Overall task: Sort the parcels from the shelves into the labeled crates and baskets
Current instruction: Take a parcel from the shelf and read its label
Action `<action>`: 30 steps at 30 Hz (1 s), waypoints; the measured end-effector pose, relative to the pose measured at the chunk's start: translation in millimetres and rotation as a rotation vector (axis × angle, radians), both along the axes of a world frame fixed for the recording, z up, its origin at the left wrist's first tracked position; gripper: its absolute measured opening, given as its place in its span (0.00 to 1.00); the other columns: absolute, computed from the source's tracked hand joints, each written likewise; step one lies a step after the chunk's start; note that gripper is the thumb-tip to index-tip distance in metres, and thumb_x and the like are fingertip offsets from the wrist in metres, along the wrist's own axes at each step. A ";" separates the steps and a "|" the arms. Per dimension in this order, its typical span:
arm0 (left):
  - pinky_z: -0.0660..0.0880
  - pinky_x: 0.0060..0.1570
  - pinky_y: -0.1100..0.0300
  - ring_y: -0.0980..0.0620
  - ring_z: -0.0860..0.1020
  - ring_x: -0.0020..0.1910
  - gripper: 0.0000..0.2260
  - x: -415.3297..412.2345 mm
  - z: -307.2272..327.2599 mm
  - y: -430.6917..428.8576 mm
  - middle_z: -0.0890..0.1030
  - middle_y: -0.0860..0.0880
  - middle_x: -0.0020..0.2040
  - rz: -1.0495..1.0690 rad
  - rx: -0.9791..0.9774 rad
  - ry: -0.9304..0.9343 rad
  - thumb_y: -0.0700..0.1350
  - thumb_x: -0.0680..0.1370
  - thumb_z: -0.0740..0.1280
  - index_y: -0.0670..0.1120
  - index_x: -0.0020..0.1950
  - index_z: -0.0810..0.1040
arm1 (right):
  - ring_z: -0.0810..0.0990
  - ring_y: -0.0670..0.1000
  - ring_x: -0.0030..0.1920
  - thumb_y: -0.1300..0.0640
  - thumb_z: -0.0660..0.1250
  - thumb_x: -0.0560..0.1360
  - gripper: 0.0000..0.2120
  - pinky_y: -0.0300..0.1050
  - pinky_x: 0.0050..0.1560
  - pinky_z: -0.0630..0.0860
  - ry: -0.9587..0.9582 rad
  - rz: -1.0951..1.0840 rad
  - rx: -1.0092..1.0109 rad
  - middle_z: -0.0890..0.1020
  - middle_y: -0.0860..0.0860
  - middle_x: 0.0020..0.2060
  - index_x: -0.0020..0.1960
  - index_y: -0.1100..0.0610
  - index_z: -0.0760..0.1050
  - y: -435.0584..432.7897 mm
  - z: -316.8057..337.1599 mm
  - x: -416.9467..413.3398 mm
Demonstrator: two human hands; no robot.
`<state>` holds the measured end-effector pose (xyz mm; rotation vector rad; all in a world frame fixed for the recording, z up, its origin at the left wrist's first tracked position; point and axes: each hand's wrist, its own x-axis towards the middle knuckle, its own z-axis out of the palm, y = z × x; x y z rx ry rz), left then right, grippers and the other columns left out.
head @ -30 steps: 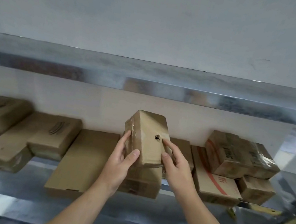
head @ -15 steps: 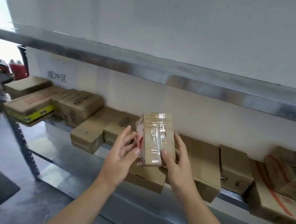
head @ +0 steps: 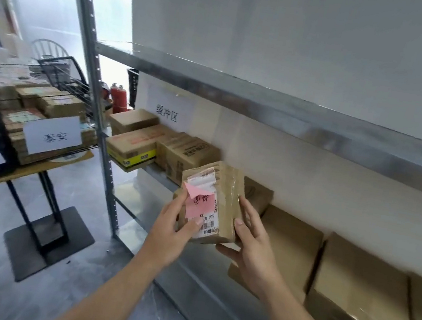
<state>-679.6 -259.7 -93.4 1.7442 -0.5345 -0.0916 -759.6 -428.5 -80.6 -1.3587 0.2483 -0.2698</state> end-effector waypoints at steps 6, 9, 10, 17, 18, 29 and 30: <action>0.63 0.55 0.78 0.66 0.67 0.61 0.35 47.2 3.9 42.3 0.65 0.52 0.66 0.119 0.246 -0.069 0.60 0.74 0.70 0.67 0.76 0.54 | 0.78 0.45 0.67 0.33 0.71 0.68 0.33 0.55 0.71 0.73 -0.014 0.117 -0.329 0.77 0.45 0.69 0.70 0.41 0.73 21.4 5.7 75.6; 0.66 0.48 0.80 0.70 0.67 0.58 0.35 70.5 9.7 55.5 0.62 0.52 0.66 0.188 0.262 -0.057 0.57 0.75 0.71 0.66 0.77 0.54 | 0.73 0.43 0.71 0.29 0.73 0.65 0.45 0.54 0.73 0.70 -0.048 0.259 -0.389 0.74 0.42 0.72 0.78 0.41 0.65 33.3 9.4 113.0; 0.67 0.46 0.80 0.72 0.67 0.56 0.35 77.7 12.7 59.7 0.61 0.53 0.65 0.207 0.261 -0.056 0.57 0.75 0.71 0.66 0.77 0.55 | 0.72 0.41 0.71 0.31 0.74 0.67 0.43 0.54 0.74 0.70 -0.057 0.293 -0.413 0.74 0.41 0.72 0.78 0.38 0.63 36.1 8.9 125.5; 0.73 0.40 0.76 0.73 0.67 0.50 0.31 121.3 30.4 88.4 0.58 0.54 0.60 0.337 0.200 -0.078 0.51 0.75 0.74 0.76 0.61 0.56 | 0.63 0.40 0.77 0.43 0.70 0.74 0.35 0.56 0.78 0.62 -0.189 0.507 -0.625 0.67 0.33 0.75 0.74 0.23 0.57 65.4 16.7 204.8; 0.74 0.41 0.75 0.72 0.68 0.51 0.32 127.2 30.7 93.8 0.58 0.55 0.60 0.353 0.195 -0.092 0.51 0.74 0.74 0.77 0.60 0.55 | 0.64 0.39 0.76 0.44 0.71 0.75 0.35 0.54 0.77 0.63 -0.200 0.535 -0.640 0.68 0.33 0.74 0.74 0.24 0.56 70.1 18.9 215.6; 0.75 0.47 0.74 0.56 0.70 0.60 0.36 171.6 10.8 178.9 0.56 0.59 0.63 0.636 0.274 -0.135 0.53 0.72 0.76 0.68 0.70 0.56 | 0.62 0.35 0.74 0.48 0.70 0.79 0.38 0.36 0.67 0.70 -0.368 0.694 -0.746 0.63 0.36 0.76 0.75 0.23 0.50 163.6 -6.1 307.3; 0.76 0.48 0.74 0.55 0.70 0.61 0.36 176.9 7.6 189.6 0.56 0.59 0.63 0.644 0.263 -0.115 0.52 0.72 0.76 0.69 0.69 0.56 | 0.62 0.35 0.74 0.50 0.70 0.80 0.38 0.42 0.67 0.74 -0.372 0.716 -0.737 0.63 0.36 0.76 0.76 0.24 0.51 173.4 -9.3 314.8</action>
